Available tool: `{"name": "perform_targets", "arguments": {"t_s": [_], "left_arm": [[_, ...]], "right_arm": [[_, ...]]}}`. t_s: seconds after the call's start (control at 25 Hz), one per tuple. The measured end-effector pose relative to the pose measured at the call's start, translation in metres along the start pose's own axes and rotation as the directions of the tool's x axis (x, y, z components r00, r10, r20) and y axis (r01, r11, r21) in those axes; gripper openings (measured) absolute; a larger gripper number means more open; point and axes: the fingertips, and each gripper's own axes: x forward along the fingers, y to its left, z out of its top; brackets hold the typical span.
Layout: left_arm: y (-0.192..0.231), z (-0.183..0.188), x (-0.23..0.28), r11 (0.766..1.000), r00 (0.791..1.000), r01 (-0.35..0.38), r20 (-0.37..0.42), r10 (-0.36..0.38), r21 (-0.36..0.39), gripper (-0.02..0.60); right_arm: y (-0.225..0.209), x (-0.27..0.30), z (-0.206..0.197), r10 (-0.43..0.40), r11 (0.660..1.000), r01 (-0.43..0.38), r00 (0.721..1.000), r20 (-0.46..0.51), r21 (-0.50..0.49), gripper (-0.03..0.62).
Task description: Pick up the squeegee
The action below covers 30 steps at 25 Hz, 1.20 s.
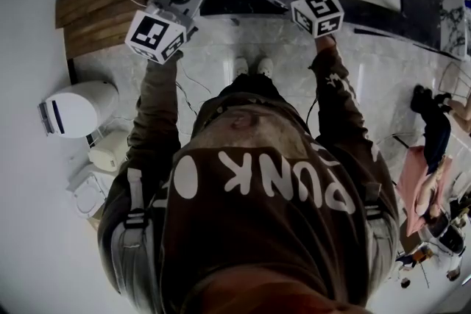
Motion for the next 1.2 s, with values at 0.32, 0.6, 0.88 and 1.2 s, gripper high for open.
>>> {"name": "perform_targets", "arguments": {"t_s": [0.32,0.6,0.88,1.2], "left_arm": [[0.007,-0.004,0.003,1.0,1.0,-0.003,-0.005,0.002,-0.017,0.003],[0.01,-0.007,-0.001,1.0,1.0,-0.007,-0.003,0.007,-0.01,0.003],[0.01,-0.008,-0.003,1.0,1.0,-0.005,-0.004,0.005,-0.023,0.003],[0.01,-0.009,-0.004,1.0,1.0,-0.004,-0.002,0.004,-0.031,0.003]], "right_arm": [[-0.011,0.036,-0.037,-0.004,1.0,0.006,0.996,-0.086,0.022,0.594],[-0.015,0.054,-0.059,-0.018,0.999,0.022,0.987,-0.158,0.024,0.594],[-0.021,0.062,-0.081,-0.035,0.998,0.045,0.974,-0.224,0.041,0.594],[-0.021,0.07,-0.095,-0.047,0.997,0.06,0.961,-0.272,0.038,0.594]]}}
